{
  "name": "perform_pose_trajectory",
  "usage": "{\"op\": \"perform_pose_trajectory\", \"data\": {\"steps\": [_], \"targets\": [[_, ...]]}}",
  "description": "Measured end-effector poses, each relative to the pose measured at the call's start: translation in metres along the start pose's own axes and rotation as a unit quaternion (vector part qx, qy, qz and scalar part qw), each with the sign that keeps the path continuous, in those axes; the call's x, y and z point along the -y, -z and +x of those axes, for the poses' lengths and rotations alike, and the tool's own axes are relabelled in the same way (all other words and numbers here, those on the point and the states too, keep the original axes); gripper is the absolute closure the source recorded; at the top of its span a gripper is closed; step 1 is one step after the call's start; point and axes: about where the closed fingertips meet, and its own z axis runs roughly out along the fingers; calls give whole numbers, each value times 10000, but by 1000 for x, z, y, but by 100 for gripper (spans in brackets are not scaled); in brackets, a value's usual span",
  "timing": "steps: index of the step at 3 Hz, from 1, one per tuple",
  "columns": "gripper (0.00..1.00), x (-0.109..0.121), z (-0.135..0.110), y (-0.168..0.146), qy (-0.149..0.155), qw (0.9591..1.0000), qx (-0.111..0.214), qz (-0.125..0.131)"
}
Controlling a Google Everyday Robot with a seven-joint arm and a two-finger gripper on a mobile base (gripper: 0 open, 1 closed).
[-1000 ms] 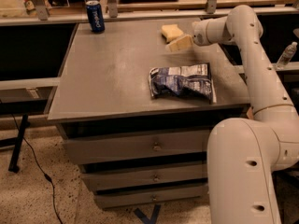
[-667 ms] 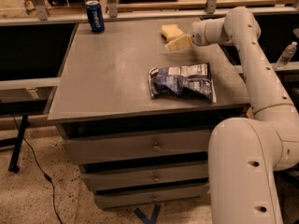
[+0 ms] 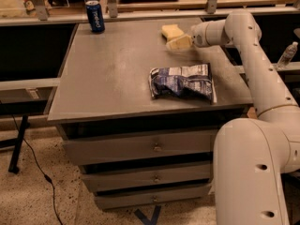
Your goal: Move sponge near blue chip bag
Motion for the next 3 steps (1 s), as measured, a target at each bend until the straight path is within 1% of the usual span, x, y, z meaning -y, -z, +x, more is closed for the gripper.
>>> {"op": "perform_pose_trajectory", "data": {"steps": [2,3], "targets": [[64,-7,-5,0,-118,9996,197,-151],[87,-12,-8,-2,-107,9993,263,-249]]}}
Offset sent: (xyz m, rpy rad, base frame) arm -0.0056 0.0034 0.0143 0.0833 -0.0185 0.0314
